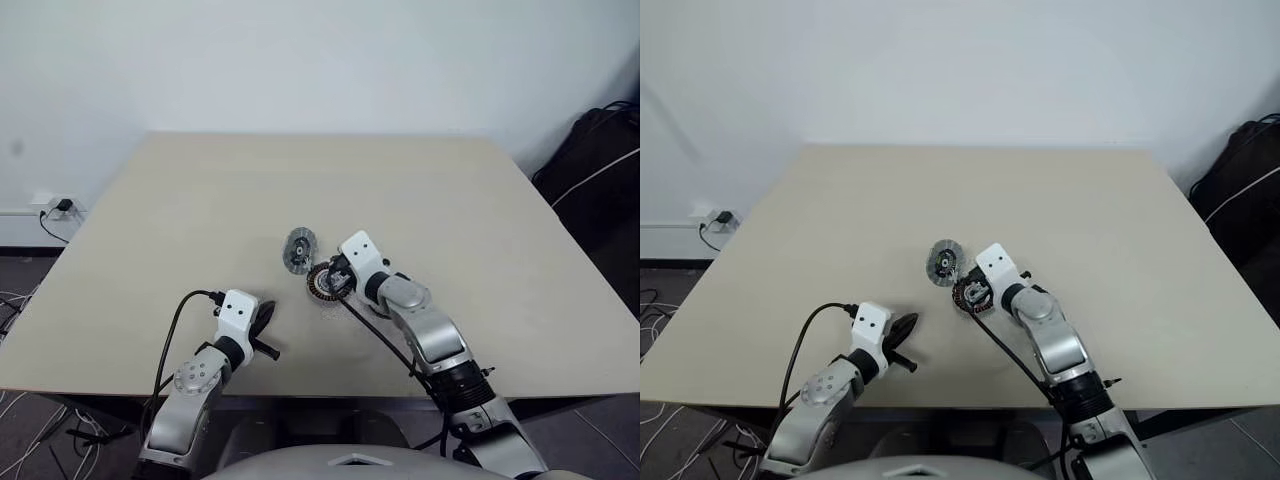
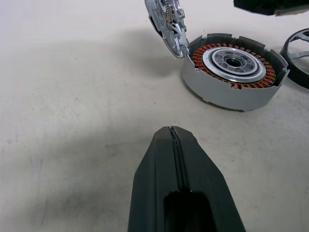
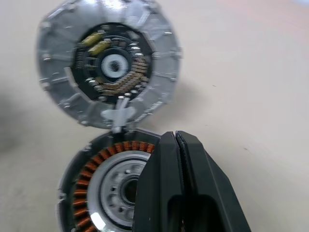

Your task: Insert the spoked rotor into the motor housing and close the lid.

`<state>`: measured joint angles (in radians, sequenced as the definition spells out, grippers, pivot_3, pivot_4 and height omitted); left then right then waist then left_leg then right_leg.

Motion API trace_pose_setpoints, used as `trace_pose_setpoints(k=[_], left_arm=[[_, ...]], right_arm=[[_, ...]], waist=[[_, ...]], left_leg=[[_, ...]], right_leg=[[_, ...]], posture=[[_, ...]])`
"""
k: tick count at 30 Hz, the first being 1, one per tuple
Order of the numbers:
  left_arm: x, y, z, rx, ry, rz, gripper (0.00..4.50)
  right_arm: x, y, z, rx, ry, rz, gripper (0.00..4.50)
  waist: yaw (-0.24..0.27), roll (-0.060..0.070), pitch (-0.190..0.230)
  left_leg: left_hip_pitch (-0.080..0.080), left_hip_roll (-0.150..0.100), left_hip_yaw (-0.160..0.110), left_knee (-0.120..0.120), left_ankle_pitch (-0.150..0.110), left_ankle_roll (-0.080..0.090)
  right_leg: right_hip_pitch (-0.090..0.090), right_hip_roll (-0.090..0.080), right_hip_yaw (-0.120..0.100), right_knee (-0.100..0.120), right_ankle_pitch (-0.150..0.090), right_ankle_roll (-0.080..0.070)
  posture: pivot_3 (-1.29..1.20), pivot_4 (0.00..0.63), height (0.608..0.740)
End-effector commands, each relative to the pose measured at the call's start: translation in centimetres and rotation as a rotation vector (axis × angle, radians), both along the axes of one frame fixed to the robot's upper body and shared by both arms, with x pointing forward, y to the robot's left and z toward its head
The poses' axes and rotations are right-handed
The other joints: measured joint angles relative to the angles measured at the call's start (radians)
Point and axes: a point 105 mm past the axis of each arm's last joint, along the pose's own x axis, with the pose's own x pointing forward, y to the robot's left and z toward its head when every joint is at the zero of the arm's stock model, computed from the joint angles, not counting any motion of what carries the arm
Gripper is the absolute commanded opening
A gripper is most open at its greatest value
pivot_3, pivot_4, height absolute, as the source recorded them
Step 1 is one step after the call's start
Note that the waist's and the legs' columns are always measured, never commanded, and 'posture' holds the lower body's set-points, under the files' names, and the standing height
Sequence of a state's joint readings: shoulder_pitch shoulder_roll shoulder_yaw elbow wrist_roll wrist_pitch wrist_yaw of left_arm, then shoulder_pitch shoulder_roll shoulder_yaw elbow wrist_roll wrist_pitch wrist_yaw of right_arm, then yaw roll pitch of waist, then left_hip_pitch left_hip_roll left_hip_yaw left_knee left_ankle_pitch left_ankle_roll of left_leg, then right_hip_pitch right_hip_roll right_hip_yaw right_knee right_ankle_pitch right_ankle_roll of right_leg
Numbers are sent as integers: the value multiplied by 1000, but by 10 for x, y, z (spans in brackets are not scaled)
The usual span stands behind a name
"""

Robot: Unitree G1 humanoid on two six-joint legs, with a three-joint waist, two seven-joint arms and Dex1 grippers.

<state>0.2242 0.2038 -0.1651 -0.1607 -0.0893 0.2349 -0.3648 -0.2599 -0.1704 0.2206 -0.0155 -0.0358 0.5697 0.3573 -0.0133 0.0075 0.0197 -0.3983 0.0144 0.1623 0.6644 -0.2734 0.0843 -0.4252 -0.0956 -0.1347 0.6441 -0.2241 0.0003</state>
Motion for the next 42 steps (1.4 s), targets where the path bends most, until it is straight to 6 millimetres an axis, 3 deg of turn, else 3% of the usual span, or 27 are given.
trace_pose_setpoints(k=[1, 5, 8, 14, 20, 31, 42], left_arm=[[4, 0, 14, -6, -58, -1, 0], [3, -1, 14, -6, -54, -3, 0], [3, -2, 13, -8, -52, -6, 0], [2, -4, 12, -10, -45, -16, 0], [3, -5, 12, -11, -41, -27, 0], [4, -6, 12, -7, -36, -48, 0], [4, -4, 10, 4, -26, -44, 0]], right_arm=[[9, -18, 26, 44, -64, -74, 66], [6, -43, 28, 32, -44, -134, 66], [2, -64, 29, 38, -26, -189, 653], [-12, -108, 27, 77, 31, -343, 2626], [-30, -119, 17, 248, 184, -442, 4478], [-47, -129, -4, 683, 439, -655, 4478], [-52, -115, -14, 967, 588, -666, 4478]], waist=[[0, 0, 0], [0, 0, 0], [1, 0, 0], [1, 0, 0], [1, 1, 0], [1, 3, 1], [0, 8, 1]], left_leg=[[0, 0, 0, 0, 0, 0], [0, 0, 0, 0, 0, 0], [0, 0, 0, 0, 0, 0], [0, 0, 0, 0, 0, 1], [0, 0, 0, 0, -1, 1], [0, 0, 0, 0, -3, 6], [0, 0, 0, 0, -3, 6]], right_leg=[[0, 0, 0, 0, 0, 0], [0, 0, 0, 0, 0, 0], [0, 0, 0, 0, 0, 0], [0, 0, 0, 0, 0, 0], [0, 0, 0, 0, 0, 0], [0, 0, 0, 0, 0, 0], [0, 1, 0, 0, 0, 0]], posture=[[0, 0, 740], [0, 0, 740], [0, 0, 740], [0, 0, 740], [0, 0, 740], [0, 0, 740], [0, 0, 740]])
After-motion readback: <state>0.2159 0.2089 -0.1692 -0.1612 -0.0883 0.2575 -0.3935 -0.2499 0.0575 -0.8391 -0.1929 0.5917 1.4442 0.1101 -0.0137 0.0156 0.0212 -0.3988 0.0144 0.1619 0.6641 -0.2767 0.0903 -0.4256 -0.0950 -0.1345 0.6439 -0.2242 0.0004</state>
